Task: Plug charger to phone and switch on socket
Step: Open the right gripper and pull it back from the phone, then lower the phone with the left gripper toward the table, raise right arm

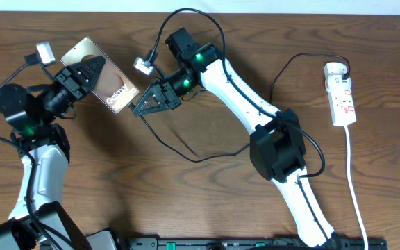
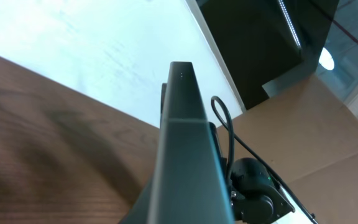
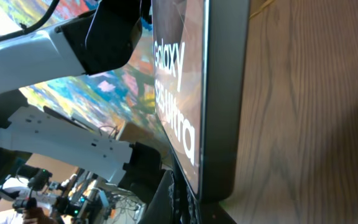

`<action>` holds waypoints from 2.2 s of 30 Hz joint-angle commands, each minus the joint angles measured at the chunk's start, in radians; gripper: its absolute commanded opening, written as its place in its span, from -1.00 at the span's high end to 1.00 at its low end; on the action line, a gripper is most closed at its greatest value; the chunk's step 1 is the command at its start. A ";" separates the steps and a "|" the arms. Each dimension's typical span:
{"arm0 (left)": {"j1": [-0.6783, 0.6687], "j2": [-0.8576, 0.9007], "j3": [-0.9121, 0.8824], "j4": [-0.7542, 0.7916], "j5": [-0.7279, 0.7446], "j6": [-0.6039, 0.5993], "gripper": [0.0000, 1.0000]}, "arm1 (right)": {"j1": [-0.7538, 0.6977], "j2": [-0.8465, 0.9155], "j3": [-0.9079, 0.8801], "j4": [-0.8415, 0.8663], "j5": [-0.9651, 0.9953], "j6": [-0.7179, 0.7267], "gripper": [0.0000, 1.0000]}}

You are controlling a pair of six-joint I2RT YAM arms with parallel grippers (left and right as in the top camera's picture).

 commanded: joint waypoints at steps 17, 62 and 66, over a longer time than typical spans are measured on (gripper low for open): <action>-0.040 -0.010 -0.008 -0.008 0.149 0.002 0.85 | 0.002 -0.016 0.023 0.128 -0.066 0.153 0.67; 0.142 -0.009 -0.086 -0.111 0.273 0.032 0.86 | -0.053 -0.018 0.023 -0.320 1.398 0.647 -0.99; 0.142 -0.009 -0.169 -0.110 0.265 0.074 0.86 | -0.053 -0.024 0.023 -0.349 1.434 0.669 -0.99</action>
